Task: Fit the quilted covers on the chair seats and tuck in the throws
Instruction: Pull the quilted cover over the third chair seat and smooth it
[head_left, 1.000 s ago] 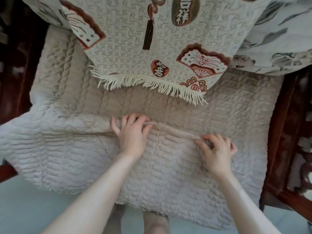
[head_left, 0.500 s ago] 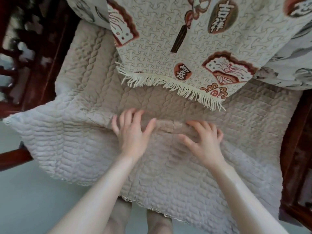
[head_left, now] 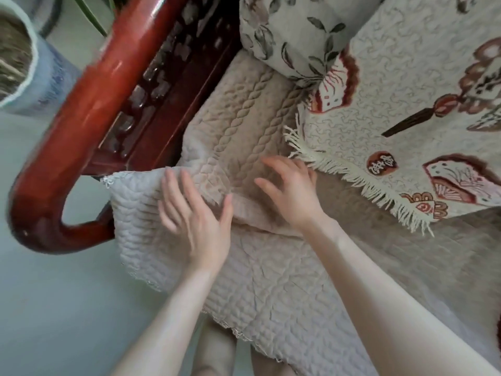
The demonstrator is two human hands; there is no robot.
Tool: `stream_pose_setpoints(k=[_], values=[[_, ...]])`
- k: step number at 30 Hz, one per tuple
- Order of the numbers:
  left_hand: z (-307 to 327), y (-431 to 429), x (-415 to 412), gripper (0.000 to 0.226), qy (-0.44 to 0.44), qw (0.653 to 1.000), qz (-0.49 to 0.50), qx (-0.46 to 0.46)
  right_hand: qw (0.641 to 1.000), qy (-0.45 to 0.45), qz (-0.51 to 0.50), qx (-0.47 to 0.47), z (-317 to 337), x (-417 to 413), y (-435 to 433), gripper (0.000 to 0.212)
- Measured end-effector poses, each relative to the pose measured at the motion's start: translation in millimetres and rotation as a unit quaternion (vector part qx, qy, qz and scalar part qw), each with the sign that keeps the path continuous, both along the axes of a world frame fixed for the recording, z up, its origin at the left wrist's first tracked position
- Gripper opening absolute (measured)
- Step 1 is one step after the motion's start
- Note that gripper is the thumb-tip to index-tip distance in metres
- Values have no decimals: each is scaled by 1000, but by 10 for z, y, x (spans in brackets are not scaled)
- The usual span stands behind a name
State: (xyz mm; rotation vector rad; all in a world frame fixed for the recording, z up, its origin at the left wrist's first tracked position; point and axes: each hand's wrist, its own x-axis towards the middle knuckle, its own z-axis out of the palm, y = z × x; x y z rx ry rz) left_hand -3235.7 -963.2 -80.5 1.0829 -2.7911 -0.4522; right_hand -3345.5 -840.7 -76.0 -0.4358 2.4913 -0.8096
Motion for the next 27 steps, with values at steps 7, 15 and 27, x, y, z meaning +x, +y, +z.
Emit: stream_pose_setpoints(k=[7,15,27], values=[[-180,-260,99,86,-73,997,-22,-6,997,-13,65,37,-65,-290,-508,54],[-171,-394,23,67,-102,992,-69,2,981,58,160,89,-173,-830,-959,65],[-192,-740,-384,43,-140,987,-78,30,933,146,291,152,-214,-1460,-1257,36]])
